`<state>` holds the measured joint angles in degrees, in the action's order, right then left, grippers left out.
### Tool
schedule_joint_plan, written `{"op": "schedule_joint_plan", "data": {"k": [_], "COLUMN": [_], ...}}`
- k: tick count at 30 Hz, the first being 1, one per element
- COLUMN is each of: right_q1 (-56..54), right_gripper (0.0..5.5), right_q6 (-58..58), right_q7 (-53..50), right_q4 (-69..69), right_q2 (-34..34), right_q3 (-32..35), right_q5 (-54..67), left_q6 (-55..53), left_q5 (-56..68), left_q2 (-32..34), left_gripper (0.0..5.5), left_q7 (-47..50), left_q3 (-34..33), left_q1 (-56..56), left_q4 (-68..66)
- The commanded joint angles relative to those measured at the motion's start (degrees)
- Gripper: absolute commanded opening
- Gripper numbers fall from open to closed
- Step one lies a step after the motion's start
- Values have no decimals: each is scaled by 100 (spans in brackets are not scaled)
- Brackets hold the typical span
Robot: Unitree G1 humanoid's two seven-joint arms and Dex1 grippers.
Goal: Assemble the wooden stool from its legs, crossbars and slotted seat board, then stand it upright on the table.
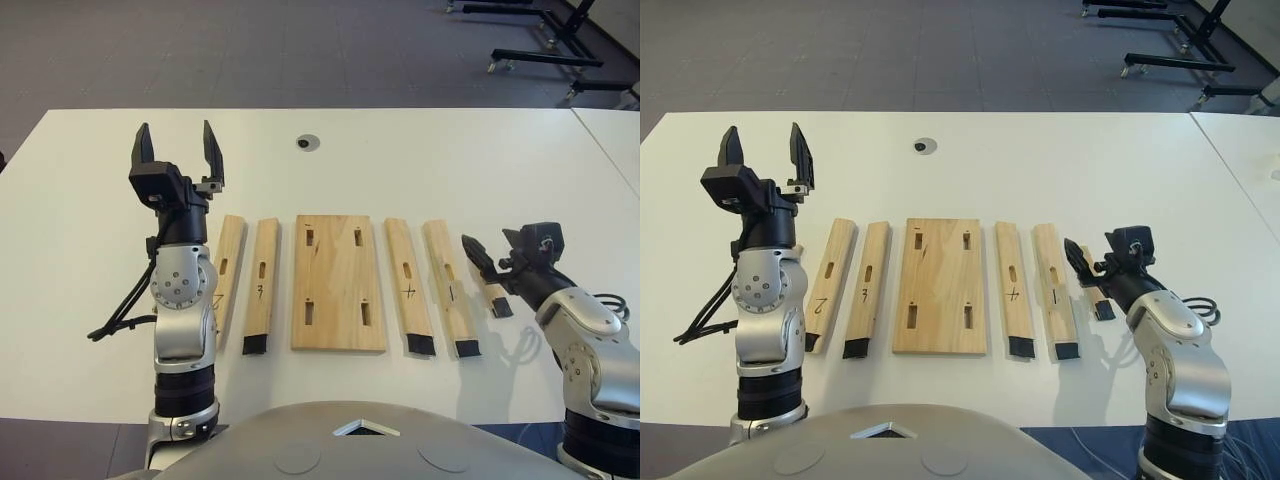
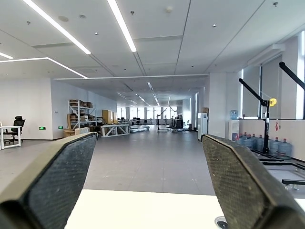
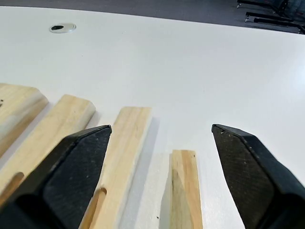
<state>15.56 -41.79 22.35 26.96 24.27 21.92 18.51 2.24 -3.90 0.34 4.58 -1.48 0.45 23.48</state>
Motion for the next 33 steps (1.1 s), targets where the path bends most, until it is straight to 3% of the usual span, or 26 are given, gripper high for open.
{"op": "schedule_joint_plan", "data": {"k": [1, 11, 21, 25, 27, 33], "right_q1": [220, 814, 907, 727, 623, 214], "right_gripper": [389, 389, 198, 131, 129, 129], "right_q6": [123, 108, -111, -476, -603, 531], "right_q7": [58, -79, -76, -209, -298, -532], "right_q4": [-219, -666, -736, -922, -1037, -1002], "right_q2": [91, 43, 74, -83, -166, -519], "right_q3": [134, -13, -461, -278, -171, -316], "right_q5": [0, -197, -225, 30, 149, 44], "left_q6": [-109, -174, -197, -158, -167, -175], "left_q5": [-70, -7, -7, 4, 21, 181], "left_q2": [-25, -29, -37, -32, -20, 77], "left_gripper": [401, 401, 401, 401, 401, 401], "left_q7": [20, -76, -104, -106, -144, -375], "left_q3": [39, 127, 126, 96, 113, 120], "left_q1": [61, -32, -147, -193, -236, -461], "left_q4": [128, 166, 97, 30, -19, -320]}}
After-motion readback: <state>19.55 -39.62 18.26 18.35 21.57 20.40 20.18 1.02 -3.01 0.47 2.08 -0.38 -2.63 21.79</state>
